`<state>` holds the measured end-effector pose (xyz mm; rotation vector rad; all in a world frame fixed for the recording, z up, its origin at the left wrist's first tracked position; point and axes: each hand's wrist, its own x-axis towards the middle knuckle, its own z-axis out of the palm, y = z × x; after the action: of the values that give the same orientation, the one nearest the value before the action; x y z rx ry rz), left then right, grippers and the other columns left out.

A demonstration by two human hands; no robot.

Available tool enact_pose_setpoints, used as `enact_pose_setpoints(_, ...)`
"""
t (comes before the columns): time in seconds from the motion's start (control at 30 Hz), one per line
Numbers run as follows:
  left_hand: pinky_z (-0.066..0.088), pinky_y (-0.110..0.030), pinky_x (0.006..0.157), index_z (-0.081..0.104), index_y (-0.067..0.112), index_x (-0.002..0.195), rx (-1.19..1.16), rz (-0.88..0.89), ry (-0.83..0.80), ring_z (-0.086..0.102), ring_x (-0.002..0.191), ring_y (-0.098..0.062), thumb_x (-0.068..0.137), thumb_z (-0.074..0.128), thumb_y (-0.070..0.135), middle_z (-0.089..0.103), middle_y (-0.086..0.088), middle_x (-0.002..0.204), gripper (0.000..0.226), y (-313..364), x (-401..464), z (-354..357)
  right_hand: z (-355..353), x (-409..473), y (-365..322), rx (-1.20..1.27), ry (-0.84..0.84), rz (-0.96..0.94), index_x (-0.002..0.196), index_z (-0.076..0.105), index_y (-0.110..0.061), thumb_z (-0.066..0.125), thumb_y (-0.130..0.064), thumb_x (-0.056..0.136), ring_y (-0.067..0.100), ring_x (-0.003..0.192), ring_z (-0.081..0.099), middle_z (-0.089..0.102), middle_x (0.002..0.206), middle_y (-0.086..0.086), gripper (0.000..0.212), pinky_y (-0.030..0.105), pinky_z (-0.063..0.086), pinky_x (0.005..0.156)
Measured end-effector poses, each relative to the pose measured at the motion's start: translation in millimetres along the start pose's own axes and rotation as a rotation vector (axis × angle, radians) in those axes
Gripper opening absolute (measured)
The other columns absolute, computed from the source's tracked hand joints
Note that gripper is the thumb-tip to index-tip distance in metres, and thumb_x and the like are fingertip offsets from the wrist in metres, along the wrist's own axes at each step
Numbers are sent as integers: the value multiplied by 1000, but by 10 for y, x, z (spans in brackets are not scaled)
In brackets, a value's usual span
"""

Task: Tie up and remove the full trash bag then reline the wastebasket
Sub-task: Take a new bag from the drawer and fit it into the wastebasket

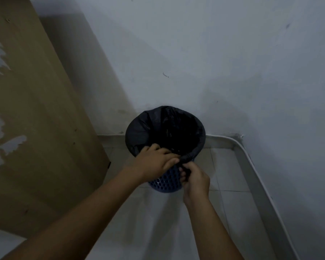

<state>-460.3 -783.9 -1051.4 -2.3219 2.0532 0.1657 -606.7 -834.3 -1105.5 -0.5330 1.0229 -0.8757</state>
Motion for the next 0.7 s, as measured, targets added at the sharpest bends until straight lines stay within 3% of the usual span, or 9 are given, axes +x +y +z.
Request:
enact_pose_setpoints(0.13, 37, -42, 93, 46, 52, 141, 38, 5, 93, 53, 121, -21, 102, 5, 66, 71, 16, 122, 59, 12, -15, 160, 62, 96, -94, 220, -166, 346, 81, 53, -13, 52, -4, 86, 6, 42, 39, 49, 58, -1, 10, 19, 32, 39)
enact_pose_setpoints(0.2, 36, -40, 89, 46, 53, 139, 67, 13, 158, 55, 118, -21, 97, -2, 68, 72, 16, 117, 66, 26, -19, 194, 87, 115, -124, 280, -202, 426, 77, 51, -14, 52, -6, 74, 6, 40, 37, 45, 56, -2, 8, 18, 30, 37)
enact_pose_setpoints(0.27, 35, -40, 88, 46, 52, 138, 60, 16, 178, 55, 116, -21, 96, -5, 68, 72, 16, 116, 68, 26, -23, 218, 94, 92, -151, 244, -200, 457, 78, 53, -12, 52, -7, 80, 7, 43, 41, 49, 58, -1, 5, 18, 33, 41)
enact_pose_setpoints(0.4, 37, -40, 87, 49, 52, 137, 43, 22, 212, 57, 112, -22, 99, -1, 68, 72, 14, 113, 65, 27, -49, 235, 33, 4, -128, 181, -140, 369, 95, 66, -5, 56, -8, 99, 16, 75, 60, 65, 85, 8, 11, 26, 52, 67)
enact_pose_setpoints(0.47, 37, -40, 87, 50, 52, 138, 51, 18, 228, 57, 110, -21, 100, 0, 67, 72, 14, 113, 64, 20, -54, 260, -2, -18, -96, 226, -170, 303, 102, 68, -2, 56, -3, 101, 18, 83, 64, 68, 96, 12, 12, 25, 60, 69)
enact_pose_setpoints(0.7, 35, -39, 85, 49, 52, 137, 56, -12, 233, 58, 107, -19, 99, 1, 66, 71, 14, 111, 63, 42, -45, 281, -51, 37, 40, 292, -163, 168, 119, 59, -7, 56, 5, 102, 16, 74, 69, 69, 101, 16, 21, 22, 61, 63)
